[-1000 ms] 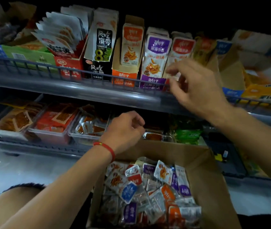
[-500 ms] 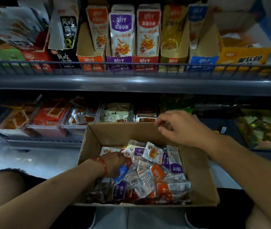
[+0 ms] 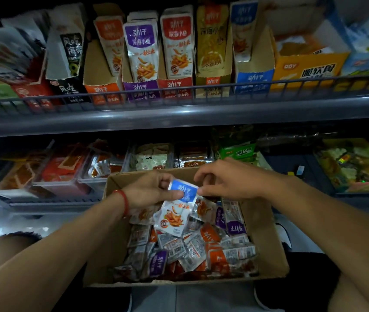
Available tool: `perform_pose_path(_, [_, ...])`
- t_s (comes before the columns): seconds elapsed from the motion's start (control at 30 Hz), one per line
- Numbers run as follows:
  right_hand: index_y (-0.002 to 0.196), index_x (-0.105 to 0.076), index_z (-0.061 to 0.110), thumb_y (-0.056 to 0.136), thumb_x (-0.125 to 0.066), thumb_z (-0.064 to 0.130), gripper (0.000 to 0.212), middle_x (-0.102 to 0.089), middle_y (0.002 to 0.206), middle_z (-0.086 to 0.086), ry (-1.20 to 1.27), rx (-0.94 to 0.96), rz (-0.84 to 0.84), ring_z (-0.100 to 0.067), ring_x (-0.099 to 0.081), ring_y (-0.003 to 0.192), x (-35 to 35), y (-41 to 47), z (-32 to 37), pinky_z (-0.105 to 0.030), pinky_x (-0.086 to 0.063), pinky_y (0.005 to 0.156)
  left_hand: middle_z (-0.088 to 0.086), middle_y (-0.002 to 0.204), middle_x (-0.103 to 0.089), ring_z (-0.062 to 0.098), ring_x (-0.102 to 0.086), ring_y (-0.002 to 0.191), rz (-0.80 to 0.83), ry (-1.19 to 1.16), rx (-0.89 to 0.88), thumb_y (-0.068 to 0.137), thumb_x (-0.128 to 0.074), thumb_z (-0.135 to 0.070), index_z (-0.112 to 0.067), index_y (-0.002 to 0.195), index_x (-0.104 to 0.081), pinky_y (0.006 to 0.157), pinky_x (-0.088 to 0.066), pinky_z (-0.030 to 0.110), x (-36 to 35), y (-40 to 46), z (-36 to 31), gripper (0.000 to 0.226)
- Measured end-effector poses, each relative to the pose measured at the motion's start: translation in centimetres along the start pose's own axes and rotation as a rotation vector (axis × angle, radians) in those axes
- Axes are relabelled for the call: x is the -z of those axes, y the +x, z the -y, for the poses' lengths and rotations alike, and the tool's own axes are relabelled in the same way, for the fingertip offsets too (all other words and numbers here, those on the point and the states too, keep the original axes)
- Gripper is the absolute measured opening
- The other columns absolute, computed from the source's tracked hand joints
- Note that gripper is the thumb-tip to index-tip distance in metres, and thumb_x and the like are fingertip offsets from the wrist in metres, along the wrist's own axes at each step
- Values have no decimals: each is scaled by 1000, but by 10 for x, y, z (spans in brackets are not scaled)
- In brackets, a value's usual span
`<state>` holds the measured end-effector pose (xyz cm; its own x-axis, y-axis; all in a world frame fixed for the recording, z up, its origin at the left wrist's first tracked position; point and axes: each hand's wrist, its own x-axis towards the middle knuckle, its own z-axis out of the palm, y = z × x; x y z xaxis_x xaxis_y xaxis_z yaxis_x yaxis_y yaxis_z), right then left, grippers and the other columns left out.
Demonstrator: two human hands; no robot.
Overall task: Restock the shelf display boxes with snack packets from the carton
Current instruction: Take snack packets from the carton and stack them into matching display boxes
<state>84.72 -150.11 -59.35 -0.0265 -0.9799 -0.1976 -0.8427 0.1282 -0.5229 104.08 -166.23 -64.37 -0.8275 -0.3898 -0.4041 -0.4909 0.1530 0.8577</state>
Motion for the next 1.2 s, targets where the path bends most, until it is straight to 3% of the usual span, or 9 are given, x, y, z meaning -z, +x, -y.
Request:
perform_pose_path(0.1, [120, -66, 24, 95, -68, 39, 29, -73, 95, 10, 175, 13, -79, 6, -65, 72, 1, 3, 8, -17, -49, 64, 20, 99, -75, 24, -70, 86, -43, -207, -89, 77, -78, -12, 12, 108, -61, 78, -58, 30, -13, -11, -25, 43])
perform_pose_path(0.2, [109, -68, 18, 96, -69, 23, 13, -76, 83, -1, 372, -34, -189, -15, -72, 67, 9, 3, 12, -26, -57, 63, 22, 106, -74, 31, -72, 93, -85, -360, -114, 76, -77, -11, 8, 116, -63, 83, -60, 36, -18, -21, -44, 47])
perform_pose_path(0.37, [101, -69, 19, 95, -69, 22, 6, -77, 82, 1, 433, -125, -364, -16, -67, 63, 34, -7, 11, -28, -54, 59, 13, 104, -77, 29, -74, 97, 20, -146, -56, 88, -73, -11, -5, 114, -69, 79, -62, 35, -5, -37, -56, 26])
perform_pose_path(0.57, [93, -68, 27, 94, -71, 26, 3, -75, 79, 9, 365, -150, -547, -11, -71, 67, 53, -26, 18, -24, -55, 58, 12, 92, -78, 23, -75, 81, -185, -229, -196, 91, -67, -4, 0, 101, -72, 65, -61, 30, -7, -39, -75, 12])
perform_pose_path(0.67, [94, -71, 25, 93, -72, 22, 4, -73, 78, 6, 361, -139, -674, -10, -68, 62, 80, -40, 20, -19, -50, 53, 1, 90, -77, 19, -74, 85, -315, -98, -347, 88, -73, -17, -18, 99, -75, 72, -60, 29, 2, -39, -80, 11])
perform_pose_path(0.77, [95, -71, 22, 95, -70, 17, 5, -69, 66, 6, 264, -83, -900, -6, -63, 54, 129, -56, 24, -20, -51, 51, -7, 96, -74, 7, -70, 89, -459, -64, -377, 88, -75, -21, -30, 103, -71, 77, -59, 26, 14, -39, -78, 18])
perform_pose_path(0.93, [106, -72, 19, 99, -64, 26, 13, -67, 79, -2, -125, -34, -1205, -11, -66, 64, 231, -53, 22, -27, -56, 62, -7, 94, -73, 8, -69, 84, -559, -85, -354, 89, -71, -12, -31, 101, -69, 75, -61, 32, 24, -37, -75, 22])
perform_pose_path(1.1, [113, -72, 16, 101, -61, 26, 19, -69, 94, 2, -341, -138, -1158, -11, -65, 79, 269, -8, 2, -21, -51, 72, -8, 93, -72, 8, -67, 81, -642, -69, -322, 87, -69, -6, -31, 97, -69, 81, -59, 37, 34, -34, -77, 27])
perform_pose_path(1.2, [115, -72, 13, 100, -60, 20, 21, -74, 105, -8, -417, -210, -1134, -21, -70, 94, 274, 21, -8, -31, -57, 83, -5, 94, -72, 12, -68, 84, -637, -148, -285, 87, -69, -1, -29, 98, -69, 85, -59, 42, 39, -32, -79, 29])
